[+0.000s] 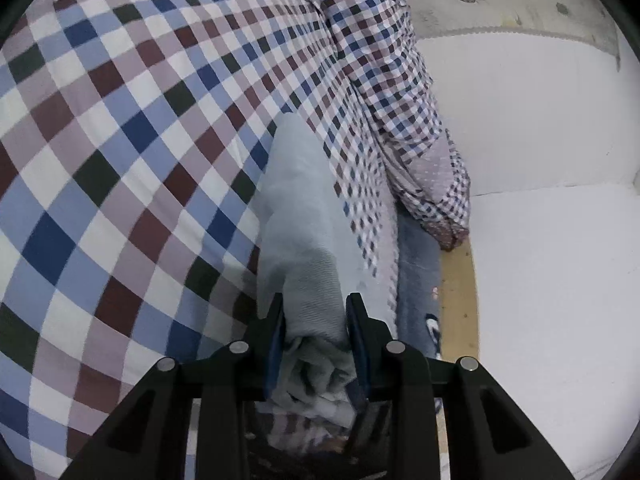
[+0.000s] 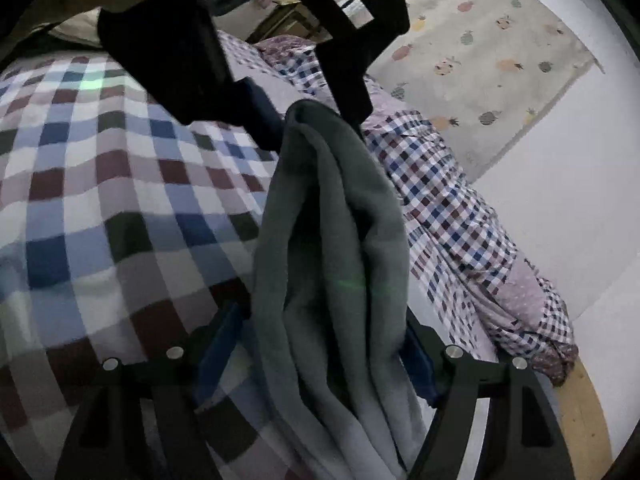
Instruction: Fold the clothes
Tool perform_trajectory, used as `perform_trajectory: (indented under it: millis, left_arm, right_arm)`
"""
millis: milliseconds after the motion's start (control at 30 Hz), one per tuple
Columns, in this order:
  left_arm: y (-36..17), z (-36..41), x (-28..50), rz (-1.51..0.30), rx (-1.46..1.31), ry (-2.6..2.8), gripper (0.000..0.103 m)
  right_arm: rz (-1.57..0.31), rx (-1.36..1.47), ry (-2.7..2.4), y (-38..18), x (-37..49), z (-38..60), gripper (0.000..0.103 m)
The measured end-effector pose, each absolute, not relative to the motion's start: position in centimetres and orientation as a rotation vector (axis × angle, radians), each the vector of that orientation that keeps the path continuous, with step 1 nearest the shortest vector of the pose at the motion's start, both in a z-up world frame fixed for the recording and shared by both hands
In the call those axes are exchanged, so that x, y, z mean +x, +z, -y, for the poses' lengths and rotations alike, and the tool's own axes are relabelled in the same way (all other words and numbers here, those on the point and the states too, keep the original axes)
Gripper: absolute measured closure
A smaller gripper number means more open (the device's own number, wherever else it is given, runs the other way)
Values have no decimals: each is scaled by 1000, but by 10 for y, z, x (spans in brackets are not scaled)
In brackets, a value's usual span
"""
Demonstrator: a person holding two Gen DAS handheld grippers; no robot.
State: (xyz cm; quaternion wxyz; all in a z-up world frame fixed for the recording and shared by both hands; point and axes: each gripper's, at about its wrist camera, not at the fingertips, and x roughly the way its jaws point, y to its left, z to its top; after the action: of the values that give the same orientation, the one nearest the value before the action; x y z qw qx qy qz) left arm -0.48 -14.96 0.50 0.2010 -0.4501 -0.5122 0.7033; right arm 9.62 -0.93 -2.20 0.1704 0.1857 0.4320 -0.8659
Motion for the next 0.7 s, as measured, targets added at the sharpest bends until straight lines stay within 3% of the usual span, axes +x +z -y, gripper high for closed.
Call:
perform_trajectory:
  millis: [100,133,167,200,233,300,433,567,633,700]
  left_arm:
    - [1,150,-7,1441,-1262,1944,71]
    - [-1,151,-7,1450,-1263,1942,69]
    - [-3,152,-6,1454,-1263,1949,66]
    - [-6,153,-4,1460,-1264,1959,54]
    - [-9,153,-3,1467,-1265,1969,40]
    - [-15,152,-1,1478,-1262,1968,28]
    - [-25,144,2,1486,-1260,1972,21]
    - [-29,137,-3,1511,-1211,1979,22]
    - [-27,130,-7,1467,-1208,2019,38]
    - [-25,123,-7,1442,-1228,2042,47]
  right_arm:
    - [-1238,544,-2500,-22,89,15,27]
    - [-1235,554,-2518,-22,85,16,32]
    - [-1180,590,-2514,-18,80,14,58]
    - [-1125,626,-2508,-13,76,12,78]
    - [-1105,624,-2515,-10,75,12,78]
    - [-1064,620,-2528,-2,75,10,81]
    - [-992,617,-2564,11,70,6,83]
    - [-993,610,-2565,14,71,4,83]
    - [-1018,605,-2556,11,72,6,83]
    - [-1045,598,-2551,7,74,8,83]
